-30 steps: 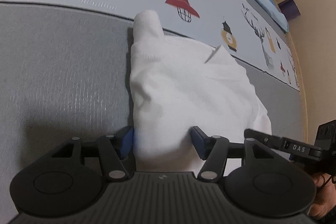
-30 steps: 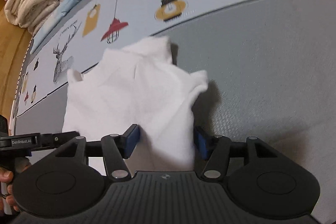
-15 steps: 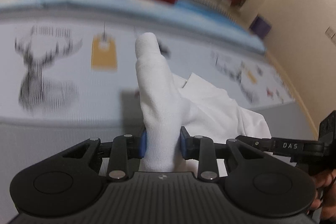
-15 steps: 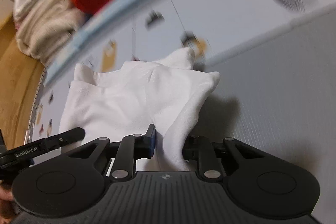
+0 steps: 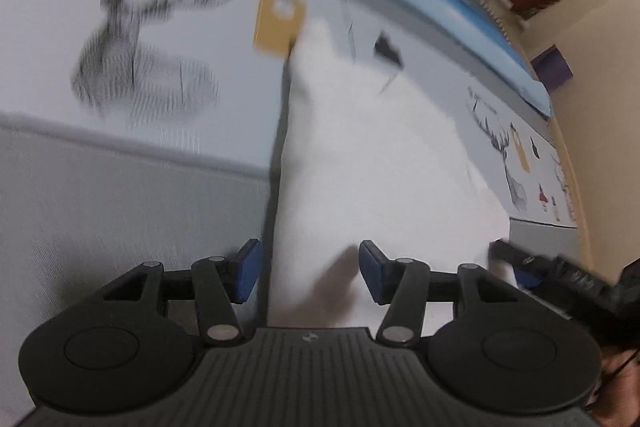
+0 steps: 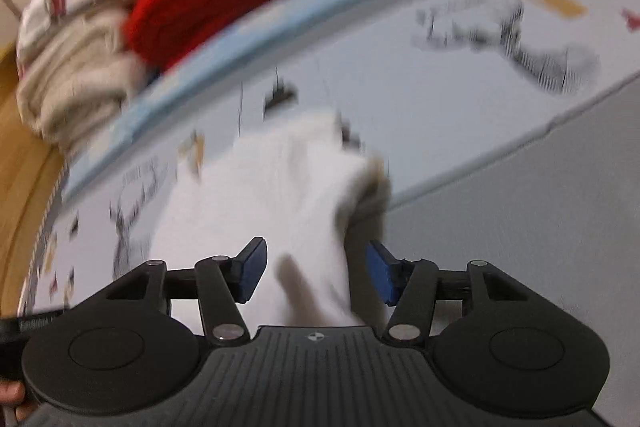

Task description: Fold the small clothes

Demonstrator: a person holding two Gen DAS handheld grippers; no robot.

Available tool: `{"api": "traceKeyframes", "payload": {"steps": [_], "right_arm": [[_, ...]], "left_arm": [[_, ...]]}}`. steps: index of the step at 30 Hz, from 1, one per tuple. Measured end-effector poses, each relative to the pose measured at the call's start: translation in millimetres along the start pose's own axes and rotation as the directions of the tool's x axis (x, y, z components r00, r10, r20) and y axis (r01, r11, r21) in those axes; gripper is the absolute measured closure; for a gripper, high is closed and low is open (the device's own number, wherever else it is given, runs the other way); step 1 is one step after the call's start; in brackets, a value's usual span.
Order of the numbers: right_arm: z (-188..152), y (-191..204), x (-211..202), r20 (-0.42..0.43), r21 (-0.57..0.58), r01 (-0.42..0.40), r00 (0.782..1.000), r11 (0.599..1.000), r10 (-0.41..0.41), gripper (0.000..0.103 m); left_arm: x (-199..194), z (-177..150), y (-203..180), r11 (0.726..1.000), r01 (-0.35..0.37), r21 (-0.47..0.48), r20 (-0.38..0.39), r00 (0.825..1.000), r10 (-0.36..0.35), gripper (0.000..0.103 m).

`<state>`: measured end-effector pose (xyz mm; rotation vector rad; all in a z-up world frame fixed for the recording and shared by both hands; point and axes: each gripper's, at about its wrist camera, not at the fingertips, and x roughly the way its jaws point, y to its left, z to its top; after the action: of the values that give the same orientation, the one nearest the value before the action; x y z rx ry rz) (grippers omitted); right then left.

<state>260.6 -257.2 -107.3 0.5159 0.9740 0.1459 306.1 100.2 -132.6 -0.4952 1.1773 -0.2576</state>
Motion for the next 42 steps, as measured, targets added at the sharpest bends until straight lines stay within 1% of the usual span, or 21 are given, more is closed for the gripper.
{"api": "traceKeyframes", "payload": {"steps": [3, 4, 5, 8, 9, 10, 13, 16, 20, 21, 22, 25, 27, 29, 31, 33, 34, 36, 38, 40, 42], "right_arm": [[-8, -3, 15, -0.109, -0.019, 0.048, 0.993, 0.999, -0.05, 0.047], [-12, -2, 17, -0.123, -0.014, 0.06, 0.991, 0.998, -0.061, 0.05], [-17, -2, 16, -0.13, 0.0, 0.052, 0.99, 0.999, -0.052, 0.052], [-18, -2, 14, -0.119, -0.004, 0.03, 0.992, 1.0, -0.031, 0.07], [-17, -2, 13, -0.113, -0.012, 0.023, 0.993, 1.0, -0.024, 0.08], [-16, -1, 12, -0.105, -0.014, 0.02, 0.994, 1.0, -0.021, 0.082], [-18, 2, 7, -0.094, -0.031, 0.019, 0.995, 0.999, -0.022, 0.08], [-17, 4, 7, -0.097, -0.063, 0.035, 0.994, 0.997, -0.041, 0.071], [-20, -1, 6, -0.129, -0.053, 0.035, 0.991, 0.998, -0.042, 0.071], [-22, -3, 9, -0.153, -0.056, 0.057, 0.986, 0.997, -0.065, 0.067], [-25, -5, 12, -0.179, -0.059, 0.08, 0.98, 0.995, -0.089, 0.058], [-27, -12, 9, -0.199, -0.037, 0.108, 0.973, 0.993, -0.113, 0.057], [-27, -10, 0, -0.168, -0.069, 0.132, 0.976, 0.989, -0.142, 0.057], [-29, -6, -14, -0.126, -0.111, 0.166, 0.976, 0.98, -0.179, 0.057], [-32, -3, -34, -0.05, -0.137, 0.215, 0.973, 0.967, -0.223, 0.057], [-35, 0, -55, 0.037, -0.16, 0.259, 0.966, 0.952, -0.257, 0.057], [-37, 3, -67, 0.077, -0.184, 0.27, 0.963, 0.945, -0.26, 0.057], [-41, 9, -92, 0.157, -0.222, 0.261, 0.96, 0.939, -0.23, 0.057], [-47, 14, -122, 0.238, -0.231, 0.234, 0.955, 0.944, -0.178, 0.052], [-60, 19, -151, 0.302, -0.231, 0.199, 0.945, 0.952, -0.124, 0.042], [-76, 20, -175, 0.326, -0.244, 0.173, 0.941, 0.954, -0.088, 0.037]], "left_arm": [[16, -5, 2, 1.0, -0.018, 0.0, -0.035, 0.999, 0.018, 0.06], [17, -6, -3, 0.999, -0.03, 0.026, -0.028, 0.999, 0.031, 0.072], [17, -8, -7, 0.998, -0.034, 0.052, -0.02, 0.999, 0.035, 0.078], [13, -11, -10, 0.999, -0.001, 0.049, -0.009, 1.0, 0.002, 0.081], [12, -12, -9, 0.999, 0.009, 0.043, -0.009, 1.0, -0.008, 0.081], [10, -12, -9, 0.999, 0.008, 0.043, -0.011, 1.0, -0.007, 0.08], [2, -17, -11, 0.996, -0.039, 0.077, -0.001, 0.999, 0.039, 0.077], [-10, -21, -22, 0.986, -0.056, 0.158, 0.032, 0.998, 0.051, 0.077], [5, -29, -11, 0.985, -0.106, 0.139, -0.054, 0.992, 0.115, 0.077], [9, -33, -8, 0.982, -0.124, 0.139, -0.072, 0.988, 0.135, 0.077], [10, -36, -8, 0.981, -0.131, 0.145, -0.072, 0.987, 0.143, 0.077], [-6, -42, -21, 0.97, -0.157, 0.186, -0.001, 0.987, 0.16, 0.077], [-27, -48, -32, 0.96, -0.189, 0.206, 0.089, 0.981, 0.174, 0.064], [-50, -56, -44, 0.939, -0.254, 0.23, 0.19, 0.958, 0.213, 0.027], [-77, -69, -61, 0.906, -0.33, 0.265, 0.313, 0.918, 0.243, 0.016], [-101, -84, -80, 0.875, -0.388, 0.288, 0.4, 0.879, 0.258, 0.016], [-114, -92, -87, 0.873, -0.391, 0.291, 0.432, 0.868, 0.245, 0.016], [-138, -112, -102, 0.87, -0.394, 0.296, 0.493, 0.844, 0.214, 0.009], [-158, -136, -116, 0.854, -0.407, 0.325, 0.555, 0.813, 0.176, 0.001], [-172, -159, -129, 0.832, -0.428, 0.354, 0.592, 0.791, 0.155, 0.0], [-182, -181, -139, 0.826, -0.432, 0.363, 0.601, 0.786, 0.148, 0.0]]}}
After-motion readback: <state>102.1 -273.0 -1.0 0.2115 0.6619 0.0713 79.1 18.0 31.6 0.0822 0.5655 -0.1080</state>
